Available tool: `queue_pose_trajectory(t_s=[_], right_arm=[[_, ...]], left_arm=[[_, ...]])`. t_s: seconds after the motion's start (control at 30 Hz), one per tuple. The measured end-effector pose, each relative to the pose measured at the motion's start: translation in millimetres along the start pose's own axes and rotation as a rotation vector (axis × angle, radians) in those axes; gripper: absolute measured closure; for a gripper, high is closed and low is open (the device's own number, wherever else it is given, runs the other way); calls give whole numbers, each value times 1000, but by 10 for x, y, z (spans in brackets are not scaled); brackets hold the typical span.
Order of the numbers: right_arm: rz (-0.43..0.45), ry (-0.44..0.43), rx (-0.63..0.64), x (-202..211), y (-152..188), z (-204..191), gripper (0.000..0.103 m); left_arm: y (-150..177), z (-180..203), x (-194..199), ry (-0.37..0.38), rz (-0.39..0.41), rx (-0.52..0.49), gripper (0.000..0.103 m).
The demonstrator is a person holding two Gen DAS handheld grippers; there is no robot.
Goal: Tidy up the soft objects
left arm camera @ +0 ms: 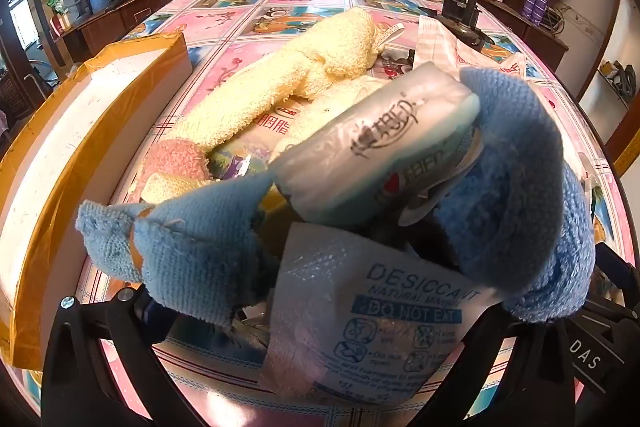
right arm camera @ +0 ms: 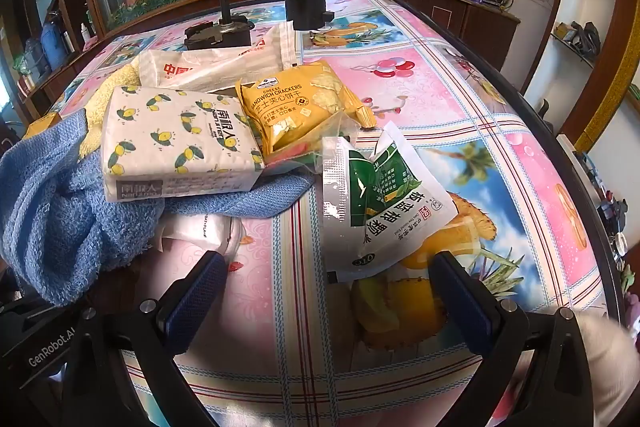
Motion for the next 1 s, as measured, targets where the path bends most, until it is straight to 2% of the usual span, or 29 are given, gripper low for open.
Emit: queue_pose_trajectory(t_s=[0.2, 0.43, 0.53, 0.67, 0.77, 1.0], right_arm=[[0, 0, -1, -1, 0, 0, 0], [0, 1, 0, -1, -2, -5, 0], [-1, -10, 7, -22, 6, -19, 0], [-32, -61, 35, 40, 49, -6, 0], [-63, -40, 46, 67, 96, 28, 0], [-80, -66, 103, 92, 116, 9, 0]], left_arm=[[9, -8, -1, 6, -4, -11, 0], [24, -67, 24, 65, -24, -87, 0], [68, -89, 56, 67, -15, -92, 0], [128, -61, 95, 47, -4, -82, 0], [155, -45, 114, 50, -3, -85, 0], [192, -17, 154, 85, -19, -121, 0]])
Point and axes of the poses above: each gripper's, at about its wrist camera, not at the fingertips, and x roughly against the way its jaws point, z to its right, y to its underside, the point moved 2 cm from there along -x, roughly the way its jaws point, and after that the axes turned 3 degrees about -x, right-handed, at the moved point
